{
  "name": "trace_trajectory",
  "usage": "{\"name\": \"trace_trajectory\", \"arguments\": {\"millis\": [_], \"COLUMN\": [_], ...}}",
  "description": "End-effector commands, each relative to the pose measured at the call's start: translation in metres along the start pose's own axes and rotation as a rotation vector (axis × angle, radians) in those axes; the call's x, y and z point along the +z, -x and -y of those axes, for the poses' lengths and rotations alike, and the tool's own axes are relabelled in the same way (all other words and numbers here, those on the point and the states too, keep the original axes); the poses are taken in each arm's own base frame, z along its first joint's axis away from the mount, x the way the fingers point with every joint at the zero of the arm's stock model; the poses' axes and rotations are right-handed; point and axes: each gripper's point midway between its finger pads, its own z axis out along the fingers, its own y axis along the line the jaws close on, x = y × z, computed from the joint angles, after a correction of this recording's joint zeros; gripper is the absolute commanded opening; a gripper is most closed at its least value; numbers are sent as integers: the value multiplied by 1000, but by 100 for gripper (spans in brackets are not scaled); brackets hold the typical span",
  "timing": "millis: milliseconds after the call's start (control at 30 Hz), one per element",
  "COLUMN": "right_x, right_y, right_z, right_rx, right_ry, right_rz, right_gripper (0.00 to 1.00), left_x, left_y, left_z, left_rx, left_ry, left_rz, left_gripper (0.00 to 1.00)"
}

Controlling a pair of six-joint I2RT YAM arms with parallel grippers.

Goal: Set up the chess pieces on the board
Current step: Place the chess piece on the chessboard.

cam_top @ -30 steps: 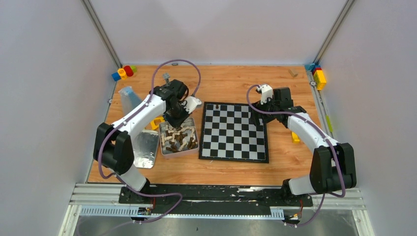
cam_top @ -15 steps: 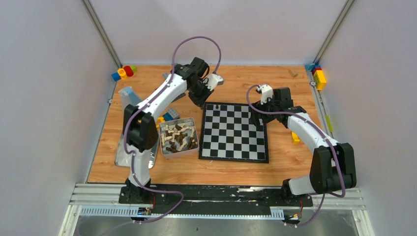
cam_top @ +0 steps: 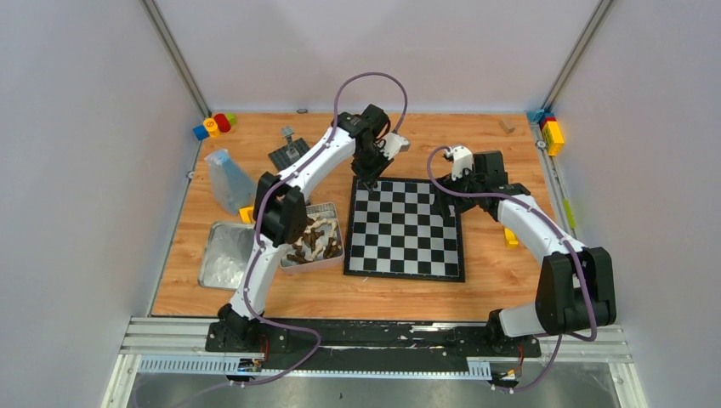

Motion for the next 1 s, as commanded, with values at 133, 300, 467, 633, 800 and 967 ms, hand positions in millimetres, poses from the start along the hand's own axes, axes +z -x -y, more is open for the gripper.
{"name": "trace_trajectory", "arguments": {"millis": [133,300,467,633,800,967], "right_x": [-4,-4,-4,-4,-4,-3], "right_y": [14,14,14,13,11,11], "right_z": [4,4,4,5,5,6], "right_rx": [-19,-19,-20,-19,-16,-15], "right_ry": [-15,-18,-17,-20,-22,-22], "right_rz": [58,58,59,57,53,52], "right_gripper": [76,76,76,76,76,76], "left_x": [11,17,22,26,28,30], "left_y": [14,16,16,19,20,18], "left_z": [10,7,4,5,6,5], "left_rx": [7,17,22,23,31,35], "left_ry": [-12,4,16,12,13,25], "left_rz": [12,8,5,9,7,-6], "left_gripper": [12,13,15,16,18,18]}}
